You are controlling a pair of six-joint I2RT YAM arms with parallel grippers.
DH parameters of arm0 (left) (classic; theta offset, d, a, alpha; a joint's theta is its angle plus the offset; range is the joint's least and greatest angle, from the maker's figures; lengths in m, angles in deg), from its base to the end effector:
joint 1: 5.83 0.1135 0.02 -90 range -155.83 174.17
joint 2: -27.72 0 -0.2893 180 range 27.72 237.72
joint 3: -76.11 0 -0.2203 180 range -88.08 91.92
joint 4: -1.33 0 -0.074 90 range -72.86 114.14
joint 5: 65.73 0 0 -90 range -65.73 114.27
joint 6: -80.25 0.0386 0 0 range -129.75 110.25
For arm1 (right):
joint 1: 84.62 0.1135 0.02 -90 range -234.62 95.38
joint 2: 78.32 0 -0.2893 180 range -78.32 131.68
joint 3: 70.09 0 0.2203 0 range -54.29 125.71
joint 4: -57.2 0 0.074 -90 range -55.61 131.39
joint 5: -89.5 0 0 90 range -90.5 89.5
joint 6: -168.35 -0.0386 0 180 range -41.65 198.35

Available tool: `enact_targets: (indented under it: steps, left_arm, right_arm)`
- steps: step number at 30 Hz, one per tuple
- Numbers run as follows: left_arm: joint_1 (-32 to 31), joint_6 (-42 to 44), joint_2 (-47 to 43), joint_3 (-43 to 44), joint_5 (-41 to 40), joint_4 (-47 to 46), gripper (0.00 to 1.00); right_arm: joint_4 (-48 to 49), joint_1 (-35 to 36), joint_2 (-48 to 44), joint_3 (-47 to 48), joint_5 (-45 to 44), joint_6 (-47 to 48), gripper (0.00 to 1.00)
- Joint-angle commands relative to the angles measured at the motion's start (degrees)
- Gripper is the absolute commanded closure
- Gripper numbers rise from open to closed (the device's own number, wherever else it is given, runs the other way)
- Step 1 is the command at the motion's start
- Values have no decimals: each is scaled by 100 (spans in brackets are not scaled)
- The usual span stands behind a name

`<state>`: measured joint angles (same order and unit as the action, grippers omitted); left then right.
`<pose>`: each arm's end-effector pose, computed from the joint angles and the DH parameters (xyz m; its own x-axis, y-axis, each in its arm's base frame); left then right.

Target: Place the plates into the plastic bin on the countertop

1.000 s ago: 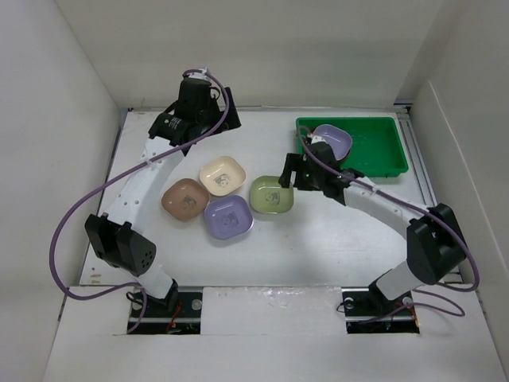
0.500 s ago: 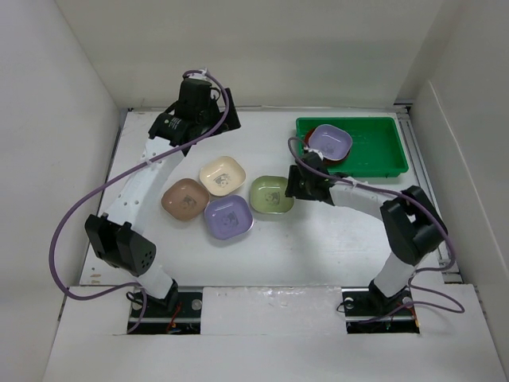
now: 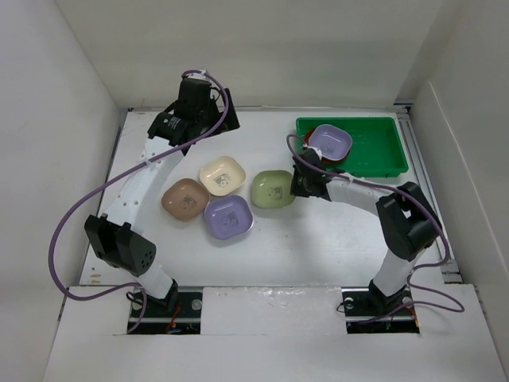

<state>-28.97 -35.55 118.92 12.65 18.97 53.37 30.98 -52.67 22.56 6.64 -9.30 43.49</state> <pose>0.3008 -0.1247 0.4465 -0.5093 -0.2536 -0.8224 0.1042 0.9304 -0.3515 0.2977 0.1787 0.2211 -0.7878 0.1744 -0.5907 0.0124 0.9634 0.2679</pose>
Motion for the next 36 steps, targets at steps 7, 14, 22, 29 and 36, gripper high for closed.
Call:
enact_targets:
  steps: [7, 14, 22, 29, 36]
  left_arm:
    - [11, 14, -173, 263, -199, 33, 0]
    - [11, 66, -49, 316, -252, 95, 0]
    - [11, 67, 65, 316, -129, 95, 0]
    - [11, 119, 13, 369, -76, 95, 0]
    - [11, 172, 12, 369, 38, 148, 0]
  right_arm:
    - [-1164, -662, -763, 1710, -518, 347, 100]
    - [-1349, -2007, -60, 2766, -763, 58, 100]
    - [-1059, -3044, 537, 3003, -299, -408, 100]
    - [-823, -3159, 933, 2855, 132, -645, 100]
    - [-822, -3046, 1022, 2960, 63, -699, 73]
